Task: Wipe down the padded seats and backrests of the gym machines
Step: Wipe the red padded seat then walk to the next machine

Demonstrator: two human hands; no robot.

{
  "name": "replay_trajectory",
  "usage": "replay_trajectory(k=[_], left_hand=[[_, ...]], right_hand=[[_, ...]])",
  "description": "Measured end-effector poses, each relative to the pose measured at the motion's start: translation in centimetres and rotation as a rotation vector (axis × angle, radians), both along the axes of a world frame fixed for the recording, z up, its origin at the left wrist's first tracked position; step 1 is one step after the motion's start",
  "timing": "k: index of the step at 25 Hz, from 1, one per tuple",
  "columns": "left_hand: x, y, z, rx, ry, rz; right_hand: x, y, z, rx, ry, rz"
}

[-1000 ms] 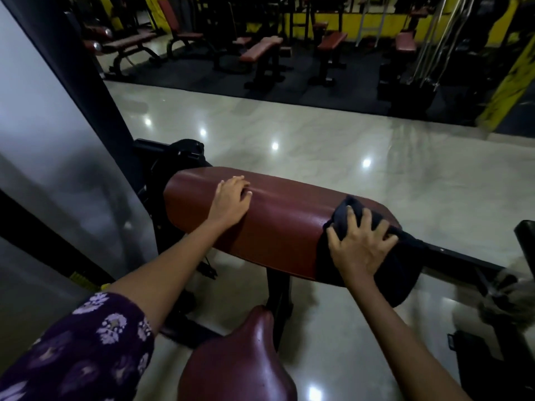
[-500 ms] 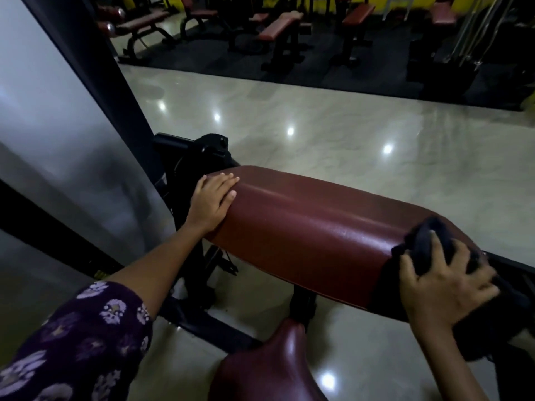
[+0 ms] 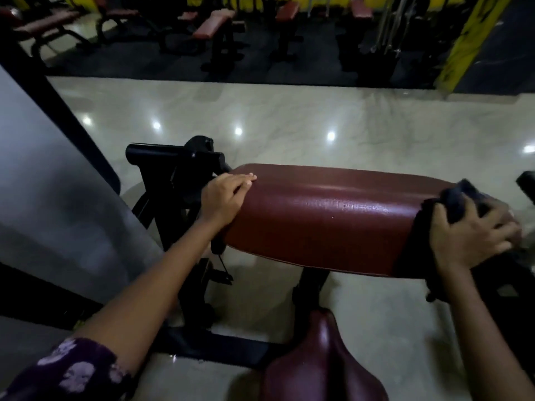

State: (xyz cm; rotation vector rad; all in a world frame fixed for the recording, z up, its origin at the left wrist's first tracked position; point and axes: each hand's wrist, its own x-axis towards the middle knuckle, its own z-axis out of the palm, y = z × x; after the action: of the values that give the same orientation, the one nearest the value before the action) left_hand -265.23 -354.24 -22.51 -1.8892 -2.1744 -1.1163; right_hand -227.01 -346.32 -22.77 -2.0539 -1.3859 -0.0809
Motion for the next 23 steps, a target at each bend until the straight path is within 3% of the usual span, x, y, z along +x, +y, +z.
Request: replay_trajectory(k=[4,11,14,18,23], left_hand=[[-4.0,1.1,0.1,-0.233,-0.322,-0.275],[-3.7,1.6,-1.7,-0.109,-0.712,-0.264],[-3.5,1.8,-2.4,-0.053,-0.775,-0.293],[-4.1,2.2,-2.9,-0.020,-0.842,-0.344],[-4.4,2.6,-3.3,-0.063,-0.775,-0.336]], right_hand=[[-5.8,-2.6,0.4,0.013,-0.081,0.131],[-17.5,-7.2,-1.5,0.108,-0.227,0.366],[-21.9,-8.2,-2.2,0.189,-0.320,0.494],[-26.4,-10.7,-4.8,0.319,-0.626,0.686],[-25.0,-10.1,-7.4,0.587,-0.836,0.823]])
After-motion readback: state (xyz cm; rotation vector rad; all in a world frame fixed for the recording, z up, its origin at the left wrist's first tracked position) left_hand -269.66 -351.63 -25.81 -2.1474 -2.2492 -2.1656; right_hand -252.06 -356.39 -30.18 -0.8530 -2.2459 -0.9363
